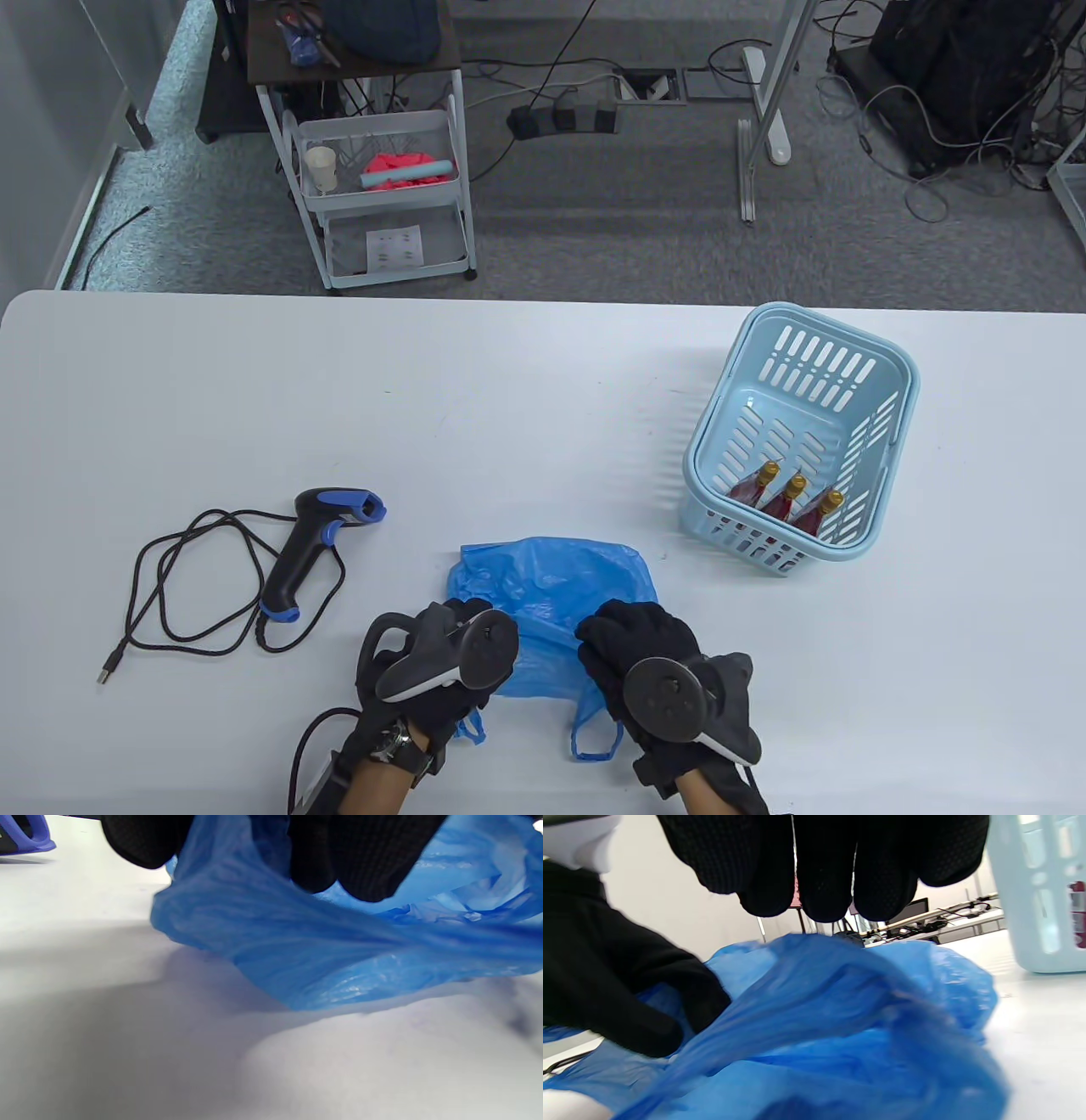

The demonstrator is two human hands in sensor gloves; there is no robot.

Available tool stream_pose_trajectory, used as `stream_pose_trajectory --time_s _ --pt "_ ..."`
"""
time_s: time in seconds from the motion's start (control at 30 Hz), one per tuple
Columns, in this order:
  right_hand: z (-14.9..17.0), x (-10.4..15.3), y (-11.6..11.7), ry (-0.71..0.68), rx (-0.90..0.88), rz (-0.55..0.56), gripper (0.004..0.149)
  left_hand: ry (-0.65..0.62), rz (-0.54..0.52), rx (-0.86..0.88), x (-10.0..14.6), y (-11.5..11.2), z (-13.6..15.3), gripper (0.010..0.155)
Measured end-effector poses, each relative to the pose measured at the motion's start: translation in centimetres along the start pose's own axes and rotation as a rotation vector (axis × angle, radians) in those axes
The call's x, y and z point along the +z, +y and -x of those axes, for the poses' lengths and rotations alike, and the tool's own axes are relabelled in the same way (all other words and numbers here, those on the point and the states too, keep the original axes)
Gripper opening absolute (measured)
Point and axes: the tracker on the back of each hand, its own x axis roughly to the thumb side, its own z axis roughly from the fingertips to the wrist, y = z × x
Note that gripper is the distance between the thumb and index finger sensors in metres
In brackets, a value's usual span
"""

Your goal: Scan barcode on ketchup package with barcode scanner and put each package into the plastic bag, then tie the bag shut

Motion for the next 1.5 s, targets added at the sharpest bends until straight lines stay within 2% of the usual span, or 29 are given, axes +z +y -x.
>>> stream_pose_trajectory --time_s 0.23,0.33,0.5,0.6,0.67,0.93,1.23,1.43,1.5 --pt "-1.4 -0.1 1.5 -0.045 0.075 -0.060 0.038 -0.014 -0.012 0.016 -0.1 -0.2 -0.1 0.055" --pt "-1.8 -0.2 2.0 -0.057 0.088 -0.105 0.043 -0.021 -0.014 0.026 -0.2 -0.3 -0.2 0.054" --pt "-2.2 -0.7 3.6 -0.030 0.225 -0.272 0.054 -0.030 -0.017 0.027 -0.1 -0.3 -0.4 0.055" --pt "-1.2 -0.8 3.5 0.022 0.287 -0.221 0.050 -0.025 -0.015 0.021 -0.1 -0.4 -0.3 0.056" --pt "-0.2 -0.9 3.2 0.089 0.267 -0.206 0.046 -0.016 -0.014 0.019 -0.2 -0.4 -0.1 0.056" --pt "2.3 -1.0 2.5 0.212 0.191 -0.289 0.042 0.026 0.016 -0.007 -0.4 -0.7 0.7 0.060" --pt "3.3 -1.0 2.2 0.213 0.144 -0.230 0.040 0.088 0.027 0.004 -0.7 -0.9 1.9 0.059" --pt "3.4 -1.0 2.0 0.201 0.142 -0.186 0.038 0.128 0.062 0.001 -0.9 -1.2 2.5 0.065" --pt "3.4 -1.0 2.0 0.200 0.134 -0.174 0.038 0.128 0.042 0.026 -0.8 -1.1 2.6 0.066"
